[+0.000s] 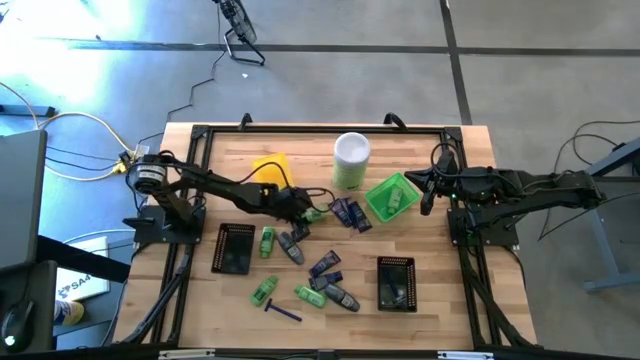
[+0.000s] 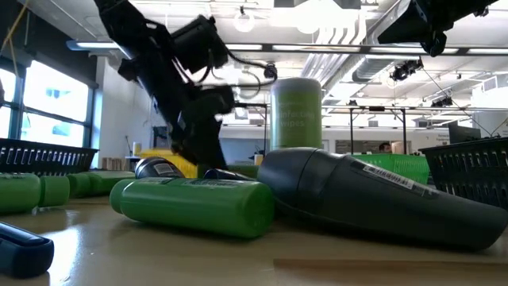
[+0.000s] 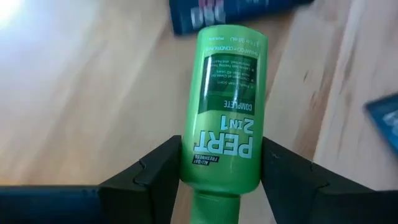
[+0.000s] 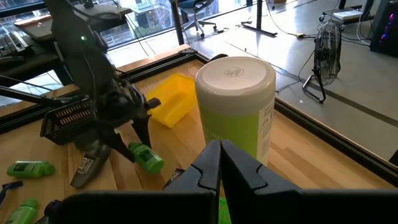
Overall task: Pick & Place Travel size toiletries
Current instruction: Put the shampoo bottle bottle into the green bin
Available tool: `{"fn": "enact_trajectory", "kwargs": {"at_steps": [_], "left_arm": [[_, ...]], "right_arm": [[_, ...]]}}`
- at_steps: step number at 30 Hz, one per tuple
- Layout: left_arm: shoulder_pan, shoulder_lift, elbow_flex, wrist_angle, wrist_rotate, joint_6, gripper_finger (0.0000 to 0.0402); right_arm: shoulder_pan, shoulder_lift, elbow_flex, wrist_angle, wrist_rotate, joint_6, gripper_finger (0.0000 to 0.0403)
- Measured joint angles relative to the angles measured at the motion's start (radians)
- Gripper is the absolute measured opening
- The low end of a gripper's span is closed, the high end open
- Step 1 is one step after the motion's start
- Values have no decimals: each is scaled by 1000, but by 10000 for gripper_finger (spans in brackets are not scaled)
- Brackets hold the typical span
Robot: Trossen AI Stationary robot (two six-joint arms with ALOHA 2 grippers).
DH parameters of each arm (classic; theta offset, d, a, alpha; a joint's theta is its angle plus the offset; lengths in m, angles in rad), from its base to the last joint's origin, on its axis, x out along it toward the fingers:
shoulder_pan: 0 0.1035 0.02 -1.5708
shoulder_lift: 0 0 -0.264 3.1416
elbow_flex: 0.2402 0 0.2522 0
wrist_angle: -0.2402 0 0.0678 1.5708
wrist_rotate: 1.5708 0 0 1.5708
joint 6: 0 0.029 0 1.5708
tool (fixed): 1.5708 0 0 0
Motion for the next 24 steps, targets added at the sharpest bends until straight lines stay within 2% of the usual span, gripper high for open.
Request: {"fn": "enact_trajectory", "kwargs": {"at_steps": [13,24], "left_arm": [[1,-209,0,35,-9,1,190],[1,-349,1,286,4,10,190]], "right_arm": [[0,0,0,1,0,0,5],[0,0,0,14,0,3,5]]}}
